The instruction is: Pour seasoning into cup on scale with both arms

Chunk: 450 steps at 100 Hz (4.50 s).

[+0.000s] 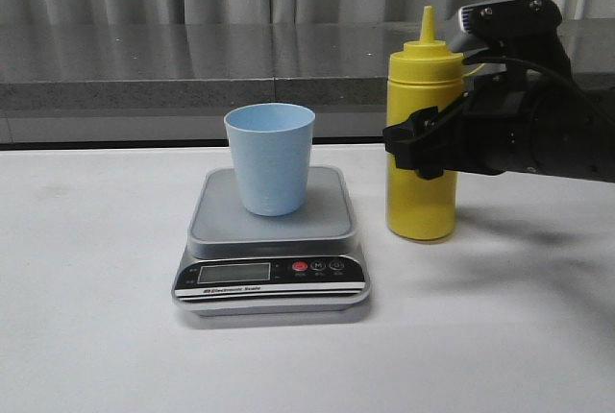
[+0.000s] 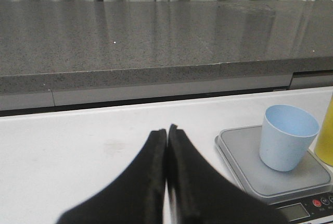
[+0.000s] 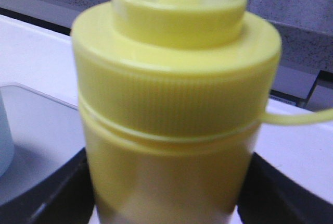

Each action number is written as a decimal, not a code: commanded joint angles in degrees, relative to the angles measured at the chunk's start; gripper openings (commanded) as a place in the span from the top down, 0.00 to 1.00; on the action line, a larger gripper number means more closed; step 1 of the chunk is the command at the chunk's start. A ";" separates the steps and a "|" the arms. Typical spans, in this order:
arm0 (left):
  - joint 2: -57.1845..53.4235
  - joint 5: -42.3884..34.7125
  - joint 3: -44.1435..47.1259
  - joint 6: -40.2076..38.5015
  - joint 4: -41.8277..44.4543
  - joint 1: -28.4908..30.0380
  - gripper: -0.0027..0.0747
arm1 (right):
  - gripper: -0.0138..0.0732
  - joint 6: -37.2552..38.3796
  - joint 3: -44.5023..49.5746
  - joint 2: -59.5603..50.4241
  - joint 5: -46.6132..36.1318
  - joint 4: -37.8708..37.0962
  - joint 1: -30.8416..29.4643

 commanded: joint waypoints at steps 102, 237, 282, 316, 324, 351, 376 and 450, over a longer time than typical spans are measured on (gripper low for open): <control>0.31 -4.79 -1.48 -0.44 -0.59 0.15 0.99 | 0.09 -0.52 1.31 -5.55 -4.01 -0.04 -0.43; 0.31 -4.79 -1.48 -0.44 -0.59 0.15 0.99 | 0.09 -0.74 15.12 -65.89 48.73 8.62 -4.98; 0.31 -4.79 -1.48 -0.44 -0.59 0.15 0.99 | 0.25 -0.74 15.12 -81.17 62.30 8.34 -6.40; 0.31 -4.79 -1.48 -0.44 -0.59 0.15 0.99 | 0.90 -0.74 15.12 -82.06 62.74 8.34 -6.40; 0.31 -4.79 -1.48 -0.44 -0.59 0.15 0.99 | 0.92 -0.74 15.12 -82.06 62.61 8.34 -6.40; 0.31 -4.79 -1.48 -0.44 -0.59 0.15 0.99 | 0.92 -0.74 15.12 -82.06 62.61 8.34 -6.40; 0.31 -4.79 -1.48 -0.44 -0.59 0.15 0.99 | 0.92 -0.74 15.12 -82.06 62.61 8.34 -6.40; 0.31 -4.79 -1.48 -0.44 -0.59 0.15 0.99 | 0.92 -0.74 18.67 -93.72 63.84 5.46 -8.41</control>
